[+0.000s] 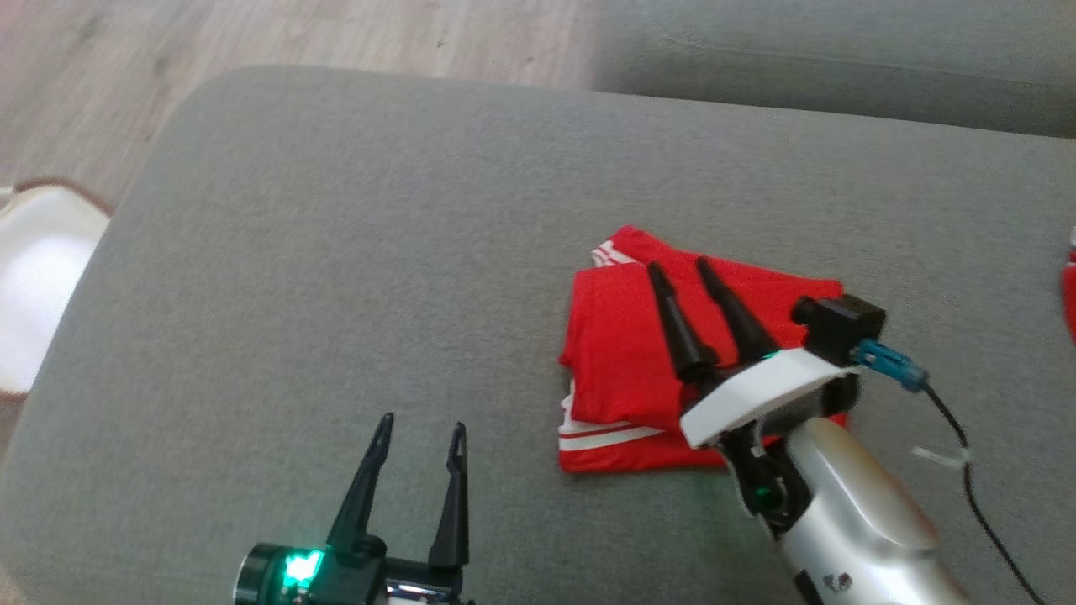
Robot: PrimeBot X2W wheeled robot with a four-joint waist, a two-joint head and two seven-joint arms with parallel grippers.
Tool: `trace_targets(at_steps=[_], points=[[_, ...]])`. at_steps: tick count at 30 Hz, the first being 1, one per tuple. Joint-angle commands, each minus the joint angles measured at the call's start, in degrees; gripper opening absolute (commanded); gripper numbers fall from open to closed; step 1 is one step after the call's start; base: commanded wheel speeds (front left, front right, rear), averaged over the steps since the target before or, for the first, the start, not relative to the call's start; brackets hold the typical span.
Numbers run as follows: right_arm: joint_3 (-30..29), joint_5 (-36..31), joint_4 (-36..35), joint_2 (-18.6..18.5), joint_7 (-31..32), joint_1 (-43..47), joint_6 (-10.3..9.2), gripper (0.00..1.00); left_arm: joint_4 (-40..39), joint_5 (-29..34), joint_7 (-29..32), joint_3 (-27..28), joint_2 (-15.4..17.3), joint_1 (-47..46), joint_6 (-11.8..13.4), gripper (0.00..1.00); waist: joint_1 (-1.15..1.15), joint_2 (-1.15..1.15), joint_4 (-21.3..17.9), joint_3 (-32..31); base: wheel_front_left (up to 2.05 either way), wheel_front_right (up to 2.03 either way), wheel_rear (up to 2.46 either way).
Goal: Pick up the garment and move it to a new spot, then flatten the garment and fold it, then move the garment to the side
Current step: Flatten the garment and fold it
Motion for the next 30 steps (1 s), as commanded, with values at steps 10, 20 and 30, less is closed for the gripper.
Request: trace_targets(at_steps=[10,20,30], points=[[-14.09,-18.23,-10.69,-5.14,-5.22,12.04,0.39,1.0,-1.55,-0.76,-0.53,5.75,-0.67,0.4,0.44,1.0,0.0,0.0,-7.91,-6.67,0.0,0.0,0.0],[-22.68,-29.03,-21.39,-3.16,-5.27,28.42,0.39,1.0,-0.04,0.01,-0.54,8.08,-0.41,2.41,-1.76,1.0,0.0,0.0,-10.78,-10.19,0.0,0.0,0.0],[-20.48,-30.93,-22.43,-2.13,-5.27,34.2,0.39,1.0,2.16,0.42,-0.54,10.3,-0.47,5.63,-2.56,1.0,0.0,0.0,-11.46,-12.35,0.0,0.0,0.0]])
